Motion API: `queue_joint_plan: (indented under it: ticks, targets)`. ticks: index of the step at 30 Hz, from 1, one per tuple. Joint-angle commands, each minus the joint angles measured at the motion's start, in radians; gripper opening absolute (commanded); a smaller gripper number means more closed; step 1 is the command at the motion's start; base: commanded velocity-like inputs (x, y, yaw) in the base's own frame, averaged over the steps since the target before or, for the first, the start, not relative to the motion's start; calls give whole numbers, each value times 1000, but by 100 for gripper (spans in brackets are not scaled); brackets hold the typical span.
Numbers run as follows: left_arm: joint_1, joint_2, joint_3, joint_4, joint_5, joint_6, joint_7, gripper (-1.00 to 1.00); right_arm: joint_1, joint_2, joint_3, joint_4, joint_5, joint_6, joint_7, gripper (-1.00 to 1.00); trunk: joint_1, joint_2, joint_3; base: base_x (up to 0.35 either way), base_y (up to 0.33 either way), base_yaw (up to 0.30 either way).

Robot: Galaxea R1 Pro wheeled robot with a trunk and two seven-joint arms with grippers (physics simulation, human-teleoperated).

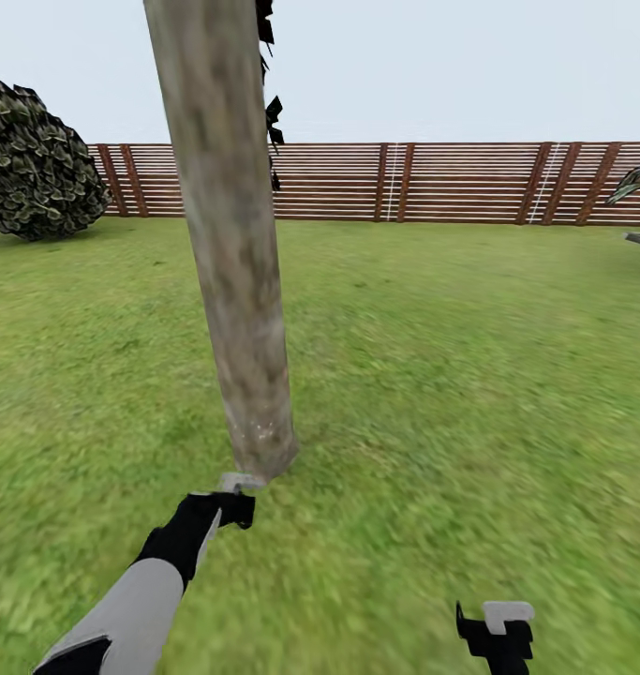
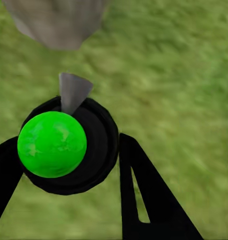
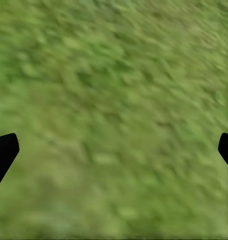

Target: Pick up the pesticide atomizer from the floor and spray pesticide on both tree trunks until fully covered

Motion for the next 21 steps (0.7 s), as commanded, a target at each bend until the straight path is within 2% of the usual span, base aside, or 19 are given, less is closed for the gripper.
queue_joint_plan:
  ticks: [1, 3, 5, 7, 8, 9, 10, 13, 14, 16, 18, 20, 21]
  targets:
    - [-2, -21, -3, -12, -19, 4, -11, -100, -1, 0, -8, 1, 11, -3, -4, 100, -1, 0, -1, -165, 0, 0]
    - [-3, -31, -45, -41, -18, 7, -14, -100, -1, 0, -7, 1, 11, -3, -4, 100, -1, 0, -1, -69, 0, 0]
    - [-3, -17, -80, -99, -17, 47, -16, -100, -1, 0, -7, 1, 11, -3, -4, 100, -1, 0, -1, -19, 0, 0]
    - [-8, 29, -83, -150, -13, 105, -20, -100, -1, 0, -7, 1, 11, -3, -4, 100, -1, 0, -1, -5, 0, 0]
    - [-18, 69, -83, -170, -11, 143, -46, -100, -1, 0, -7, 1, 11, -3, -4, 100, -1, 0, -1, -2, 0, 0]
    - [-30, 79, -86, -178, -11, 161, -83, -100, -1, 0, -7, 1, 11, -3, -4, 100, -1, 0, -1, 0, 0, 0]
    - [-37, 80, -88, -182, -12, 173, -105, -100, -1, 0, -7, 1, 11, -3, -4, 100, -1, 0, -1, 0, 0, 0]
    - [-72, 33, -92, -187, -13, 238, -128, -100, -1, 0, -7, 1, 11, -3, -4, 100, -1, 0, -1, 0, 0, 0]
    - [-80, 24, -93, -188, -13, 254, -130, -100, -1, 0, -7, 1, 11, -3, -4, 100, -1, 0, -1, 0, 0, 0]
    - [-111, 18, -92, -192, -12, 279, -133, -100, -1, 0, -7, 1, 11, -3, -4, 100, -1, 0, -1, 0, 0, 0]
    - [-126, 25, -88, -192, -13, 285, -134, -100, -1, 0, -7, 1, 11, -3, -4, 100, -1, 0, -1, 0, 0, 0]
    - [-140, 63, -85, -197, -13, 293, -135, -100, -1, 0, -7, 1, 11, -3, -4, 100, -1, 0, -1, 0, 0, 0]
    - [-145, 146, -85, -200, 6, 323, -167, -100, -1, 0, -7, 1, 11, -3, -4, 100, -1, 0, -1, 0, 0, 0]
